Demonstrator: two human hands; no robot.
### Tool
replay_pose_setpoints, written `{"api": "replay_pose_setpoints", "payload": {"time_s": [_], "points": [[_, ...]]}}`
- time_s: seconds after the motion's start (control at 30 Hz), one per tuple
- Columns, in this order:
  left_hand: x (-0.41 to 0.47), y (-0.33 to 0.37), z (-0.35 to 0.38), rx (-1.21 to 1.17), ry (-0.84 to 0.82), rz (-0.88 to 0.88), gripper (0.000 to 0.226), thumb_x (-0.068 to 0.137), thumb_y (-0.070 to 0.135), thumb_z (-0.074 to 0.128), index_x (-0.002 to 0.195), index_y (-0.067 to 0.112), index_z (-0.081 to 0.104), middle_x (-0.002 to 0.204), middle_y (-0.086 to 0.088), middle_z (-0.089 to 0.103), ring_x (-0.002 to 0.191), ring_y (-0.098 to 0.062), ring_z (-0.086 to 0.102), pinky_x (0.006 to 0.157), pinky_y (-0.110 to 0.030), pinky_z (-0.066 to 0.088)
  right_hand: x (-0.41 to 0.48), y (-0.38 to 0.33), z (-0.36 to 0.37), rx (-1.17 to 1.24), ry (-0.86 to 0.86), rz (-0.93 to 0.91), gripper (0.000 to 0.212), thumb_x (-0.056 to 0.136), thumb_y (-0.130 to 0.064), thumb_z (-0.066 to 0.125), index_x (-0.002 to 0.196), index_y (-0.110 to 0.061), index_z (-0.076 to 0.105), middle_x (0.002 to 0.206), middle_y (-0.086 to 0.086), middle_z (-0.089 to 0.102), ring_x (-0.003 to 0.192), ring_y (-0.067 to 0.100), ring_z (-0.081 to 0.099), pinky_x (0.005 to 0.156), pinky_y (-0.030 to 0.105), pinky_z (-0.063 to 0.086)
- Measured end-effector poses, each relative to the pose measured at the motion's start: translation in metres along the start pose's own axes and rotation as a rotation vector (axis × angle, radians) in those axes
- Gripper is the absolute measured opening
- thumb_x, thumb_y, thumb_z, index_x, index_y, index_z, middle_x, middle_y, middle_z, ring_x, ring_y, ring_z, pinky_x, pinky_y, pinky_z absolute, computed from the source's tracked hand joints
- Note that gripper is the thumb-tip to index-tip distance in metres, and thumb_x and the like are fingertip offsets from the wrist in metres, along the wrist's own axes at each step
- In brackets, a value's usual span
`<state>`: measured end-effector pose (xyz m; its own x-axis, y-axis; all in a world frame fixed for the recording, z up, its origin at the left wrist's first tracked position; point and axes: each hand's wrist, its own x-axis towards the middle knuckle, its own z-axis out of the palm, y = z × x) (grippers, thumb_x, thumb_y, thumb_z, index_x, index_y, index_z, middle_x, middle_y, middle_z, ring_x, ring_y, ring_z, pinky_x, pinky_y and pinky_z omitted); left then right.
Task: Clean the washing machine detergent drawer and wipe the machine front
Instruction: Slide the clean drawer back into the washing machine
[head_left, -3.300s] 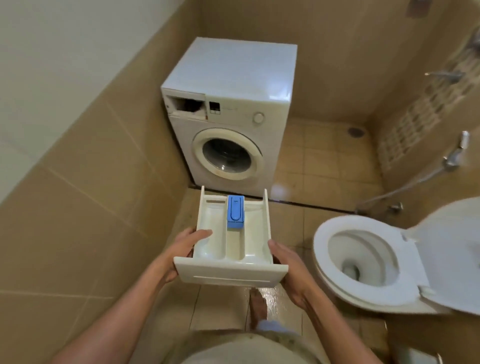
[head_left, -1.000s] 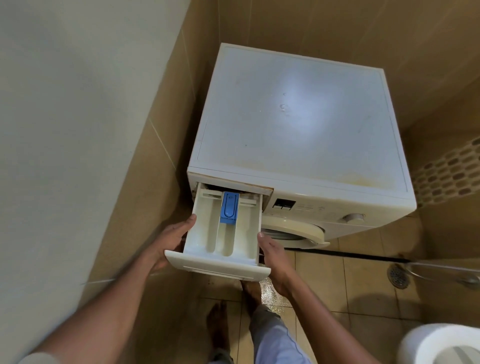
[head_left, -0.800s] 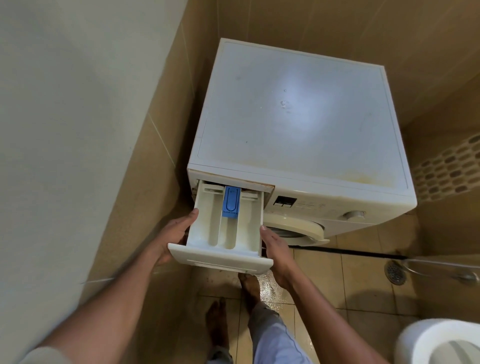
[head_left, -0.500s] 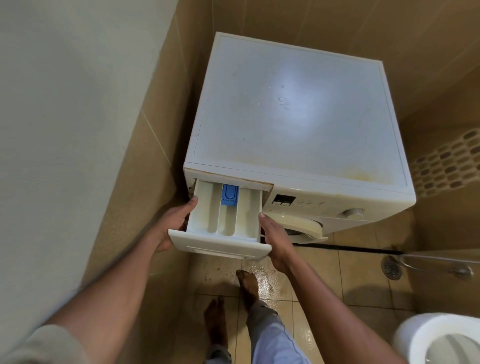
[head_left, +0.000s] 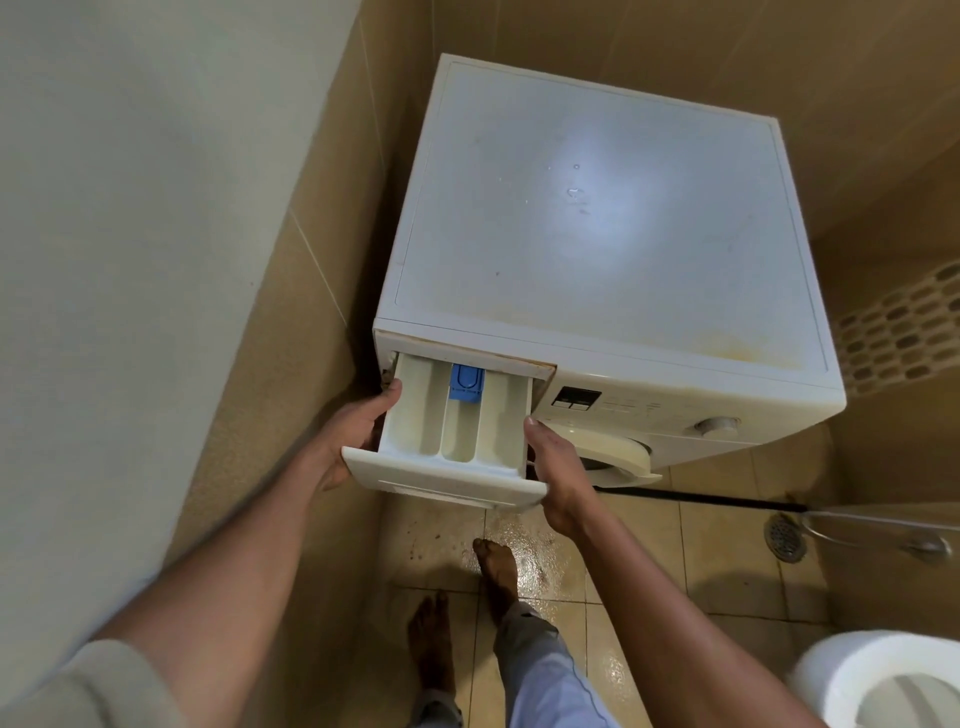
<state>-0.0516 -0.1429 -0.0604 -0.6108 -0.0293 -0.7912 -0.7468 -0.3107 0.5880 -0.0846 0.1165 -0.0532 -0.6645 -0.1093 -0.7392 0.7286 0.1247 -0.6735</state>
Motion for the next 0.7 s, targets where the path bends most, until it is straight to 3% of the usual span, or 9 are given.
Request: {"api": "replay_pose_setpoints", "payload": {"time_s": [0.1,0.17,0.27,0.33,0.4,0.5,0.57,0.63,0.7], "points": [[0.005,0.005,-0.001,-0.002,-0.005,-0.013,0.053,0.084,0.061,0.068,0.119,0.022,0.071,0.112,-0.01,0.077,0.099,-0.031,0.075,0.072,-0.041,0.061,0.003,-0.006,0.001,0.003,0.0,0.011,0.037,0.105,-0.04,0.045,0.137,-0.024,0.054,0.111,-0.018,0.064,0.09,0.0,0.056,0.075,0.024,0.049],[0.008,0.007,0.0,-0.004,-0.005,-0.01,0.053,0.082,0.061,0.069,0.119,0.023,0.07,0.113,-0.009,0.077,0.099,-0.03,0.075,0.074,-0.041,0.061,0.007,-0.007,0.0,0.021,-0.014,0.027,0.043,0.105,-0.041,0.046,0.142,-0.019,0.052,0.119,-0.013,0.062,0.099,0.007,0.058,0.091,0.037,0.053],[0.008,0.008,0.001,-0.013,0.025,0.019,0.054,0.078,0.06,0.073,0.117,0.023,0.072,0.112,-0.009,0.077,0.095,-0.027,0.077,0.069,-0.037,0.061,0.013,-0.005,-0.001,0.047,-0.03,0.035,0.047,0.105,-0.041,0.046,0.145,-0.018,0.05,0.144,0.001,0.055,0.127,0.023,0.054,0.112,0.051,0.043],[0.007,0.006,0.0,-0.012,0.079,0.043,0.054,0.08,0.065,0.07,0.116,0.024,0.073,0.109,-0.008,0.078,0.092,-0.025,0.077,0.065,-0.036,0.061,0.012,-0.003,-0.002,0.07,-0.061,0.051,0.044,0.103,-0.046,0.048,0.139,-0.023,0.056,0.14,0.001,0.059,0.128,0.027,0.055,0.109,0.054,0.044],[0.005,-0.001,-0.002,-0.071,0.17,0.046,0.056,0.089,0.07,0.055,0.12,0.026,0.071,0.11,-0.005,0.077,0.097,-0.026,0.074,0.071,-0.039,0.058,0.007,-0.001,-0.005,0.119,-0.088,0.084,0.029,0.1,-0.051,0.049,0.117,-0.035,0.068,0.118,-0.003,0.072,0.11,0.027,0.067,0.099,0.057,0.052],[-0.003,-0.022,-0.003,-0.252,0.295,0.064,0.057,0.101,0.061,0.039,0.132,0.021,0.063,0.122,-0.004,0.069,0.096,-0.018,0.066,0.071,-0.035,0.051,-0.002,0.013,-0.007,0.252,0.037,0.105,0.025,0.103,-0.038,0.046,0.101,-0.03,0.069,0.1,0.006,0.075,0.095,0.029,0.071,0.087,0.047,0.058],[-0.008,-0.046,0.005,-0.317,0.398,0.082,0.057,0.103,0.055,0.039,0.135,0.013,0.06,0.133,-0.013,0.065,0.096,-0.019,0.065,0.087,-0.038,0.052,-0.011,0.027,-0.003,0.269,0.186,0.062,0.026,0.101,-0.018,0.044,0.099,-0.015,0.07,0.108,0.016,0.071,0.09,0.023,0.066,0.077,0.037,0.054],[-0.018,-0.069,0.018,-0.319,0.485,0.073,0.058,0.105,0.053,0.036,0.141,0.011,0.056,0.14,-0.014,0.061,0.118,-0.026,0.062,0.111,-0.045,0.042,-0.019,0.046,0.005,0.267,0.339,0.045,0.031,0.099,-0.009,0.04,0.112,-0.009,0.068,0.112,0.016,0.068,0.091,0.02,0.062,0.076,0.033,0.049],[-0.03,-0.087,0.033,-0.322,0.517,0.068,0.06,0.105,0.056,0.029,0.141,0.013,0.054,0.139,-0.012,0.06,0.127,-0.03,0.056,0.11,-0.047,0.042,-0.03,0.064,0.016,0.289,0.42,0.07,0.035,0.1,-0.007,0.035,0.123,-0.008,0.062,0.104,0.008,0.066,0.089,0.018,0.058,0.075,0.033,0.046]]}}
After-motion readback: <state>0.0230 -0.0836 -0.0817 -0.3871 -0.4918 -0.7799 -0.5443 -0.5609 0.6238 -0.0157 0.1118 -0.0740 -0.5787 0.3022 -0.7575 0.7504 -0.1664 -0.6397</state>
